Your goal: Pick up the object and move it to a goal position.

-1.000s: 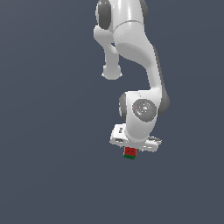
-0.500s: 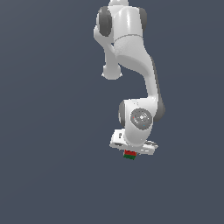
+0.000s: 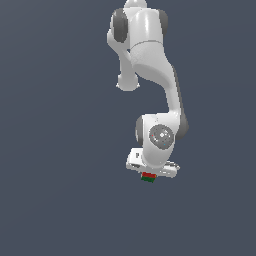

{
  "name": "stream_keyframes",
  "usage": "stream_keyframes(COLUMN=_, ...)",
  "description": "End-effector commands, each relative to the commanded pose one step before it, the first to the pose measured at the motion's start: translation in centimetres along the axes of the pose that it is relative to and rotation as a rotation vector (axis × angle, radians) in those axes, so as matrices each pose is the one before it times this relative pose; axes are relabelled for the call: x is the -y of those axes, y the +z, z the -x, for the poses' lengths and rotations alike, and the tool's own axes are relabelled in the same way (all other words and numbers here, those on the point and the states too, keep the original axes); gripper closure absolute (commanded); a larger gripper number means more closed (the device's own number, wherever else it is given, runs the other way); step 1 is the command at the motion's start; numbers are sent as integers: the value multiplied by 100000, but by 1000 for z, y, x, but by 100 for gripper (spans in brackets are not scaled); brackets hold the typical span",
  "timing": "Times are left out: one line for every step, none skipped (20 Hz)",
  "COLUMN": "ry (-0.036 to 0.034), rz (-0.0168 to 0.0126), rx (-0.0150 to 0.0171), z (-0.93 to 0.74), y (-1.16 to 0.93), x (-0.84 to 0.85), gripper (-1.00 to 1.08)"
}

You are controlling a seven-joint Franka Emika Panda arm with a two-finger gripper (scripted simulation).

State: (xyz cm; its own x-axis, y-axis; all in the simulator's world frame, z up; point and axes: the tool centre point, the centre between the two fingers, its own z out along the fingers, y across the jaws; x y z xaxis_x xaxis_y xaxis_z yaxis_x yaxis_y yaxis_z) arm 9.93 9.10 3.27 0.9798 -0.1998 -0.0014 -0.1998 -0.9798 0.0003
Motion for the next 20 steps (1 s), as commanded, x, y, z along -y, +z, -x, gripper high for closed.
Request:
stream_keyframes(ry=17, rz=-36, rx=-134, z=-52, y=-62, x=0, gripper=108)
stream_keyframes(ry=0, rz=0, rx=0, z=0, y=0, x=0, gripper=108)
stream_keyframes(ry=0, rz=0, rx=0, z=0, y=0, x=0, gripper=108)
stream_keyframes(ry=0, rz=0, rx=0, z=0, y=0, x=0, gripper=108)
stream_keyframes(ry=-13, rz=38, rx=123, z=46, y=60, x=-1, gripper=108)
stream_keyframes(ry=0, rz=0, rx=0, z=10, y=-11, x=0, gripper=108)
stream_keyframes(ry=0, rz=0, rx=0, z=30, y=-32, x=0, gripper=108)
stream_keyframes(ry=0, rz=0, rx=0, z=50, y=-54, x=1, gripper=108)
stream_keyframes(ry=0, rz=0, rx=0, z=71, y=-76, x=1, gripper=108)
stream_keyframes(ry=0, rz=0, rx=0, z=91, y=-99, x=1, gripper=108)
stream_keyframes(ry=0, rz=0, rx=0, z=112, y=-121, x=1, gripper=108)
stream_keyframes(ry=0, rz=0, rx=0, z=134, y=-145, x=2, gripper=108)
stream_keyframes(ry=0, rz=0, rx=0, z=156, y=-169, x=2, gripper=108)
stream_keyframes(ry=0, rz=0, rx=0, z=179, y=-194, x=2, gripper=108)
stream_keyframes(ry=0, rz=0, rx=0, z=203, y=-220, x=3, gripper=108)
stream_keyframes(ry=0, rz=0, rx=0, z=228, y=-247, x=3, gripper=108)
stream_keyframes(ry=0, rz=0, rx=0, z=253, y=-275, x=4, gripper=108)
stream_keyframes(ry=0, rz=0, rx=0, z=280, y=-305, x=4, gripper=108)
stream_keyframes(ry=0, rz=0, rx=0, z=309, y=-336, x=5, gripper=108)
stream_keyframes(ry=0, rz=0, rx=0, z=338, y=-369, x=6, gripper=108)
